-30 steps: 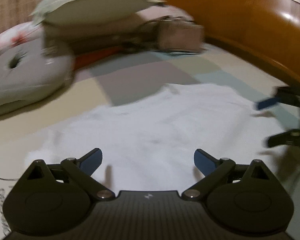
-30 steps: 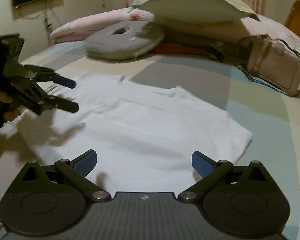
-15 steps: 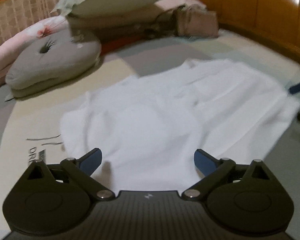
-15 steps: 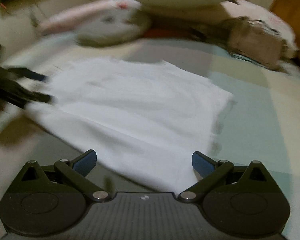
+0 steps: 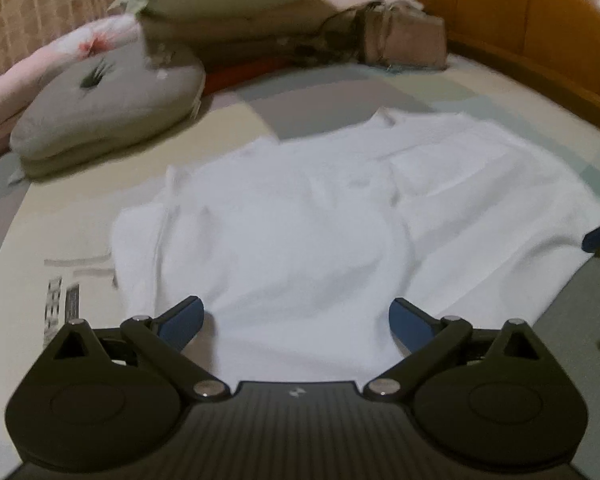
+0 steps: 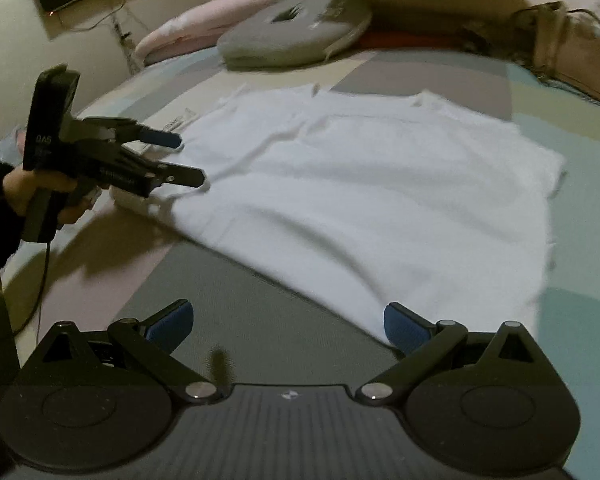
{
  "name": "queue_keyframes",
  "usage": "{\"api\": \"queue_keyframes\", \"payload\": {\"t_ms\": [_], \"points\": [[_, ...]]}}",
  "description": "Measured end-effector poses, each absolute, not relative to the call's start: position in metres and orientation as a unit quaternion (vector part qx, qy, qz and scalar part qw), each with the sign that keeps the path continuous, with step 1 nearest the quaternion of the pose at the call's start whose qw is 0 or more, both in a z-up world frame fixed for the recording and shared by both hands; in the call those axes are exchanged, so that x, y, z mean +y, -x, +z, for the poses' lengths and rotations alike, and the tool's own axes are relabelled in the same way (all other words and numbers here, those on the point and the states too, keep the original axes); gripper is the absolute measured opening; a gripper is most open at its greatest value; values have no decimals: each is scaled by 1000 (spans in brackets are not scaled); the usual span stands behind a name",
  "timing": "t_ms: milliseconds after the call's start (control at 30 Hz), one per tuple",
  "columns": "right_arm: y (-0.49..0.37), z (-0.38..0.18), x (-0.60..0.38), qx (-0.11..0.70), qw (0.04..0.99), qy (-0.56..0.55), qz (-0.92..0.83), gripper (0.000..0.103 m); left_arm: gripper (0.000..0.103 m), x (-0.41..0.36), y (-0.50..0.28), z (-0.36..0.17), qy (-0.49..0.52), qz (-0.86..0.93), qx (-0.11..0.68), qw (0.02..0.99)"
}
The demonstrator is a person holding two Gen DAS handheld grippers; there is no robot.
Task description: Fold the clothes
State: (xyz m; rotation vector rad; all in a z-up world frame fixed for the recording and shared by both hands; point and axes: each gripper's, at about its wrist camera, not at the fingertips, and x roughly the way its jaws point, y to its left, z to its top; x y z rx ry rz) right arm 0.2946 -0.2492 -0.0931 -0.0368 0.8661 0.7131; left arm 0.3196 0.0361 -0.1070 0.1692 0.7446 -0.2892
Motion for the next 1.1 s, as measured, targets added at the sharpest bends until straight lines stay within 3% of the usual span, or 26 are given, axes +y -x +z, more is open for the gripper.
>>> {"api": "queue_keyframes", "payload": {"t_ms": [67, 133, 233, 300, 533, 700, 767, 1000, 1100], "points": [[-307, -81, -259, 389, 861, 13, 326, 98, 98, 37, -327, -98, -73, -153, 350, 921], [-323, -69, -267, 373, 874, 12, 311, 86, 94, 40, -339, -89, -68, -158, 341, 924], [-360, -62, -272, 356, 889, 24, 287, 70, 76, 54, -364, -82, -58, -143, 335, 929], [-388, -63, -274, 351, 896, 39, 269, 62, 70, 67, -381, -81, -50, -118, 337, 933], [-441, -86, -303, 346, 918, 18, 193, 56, 55, 105, -412, -93, 3, -76, 336, 939], [-453, -96, -331, 342, 922, -33, 180, 51, 52, 95, -428, -99, -3, -94, 341, 935], [-457, -98, -334, 344, 921, -41, 180, 51, 45, 89, -432, -103, -5, -97, 346, 933], [-459, -102, -334, 322, 922, -58, 208, 43, 41, 81, -430, -111, -30, -91, 336, 937], [-469, -110, -324, 339, 917, -37, 207, 32, 40, 82, -432, -115, -33, -91, 344, 934]]}}
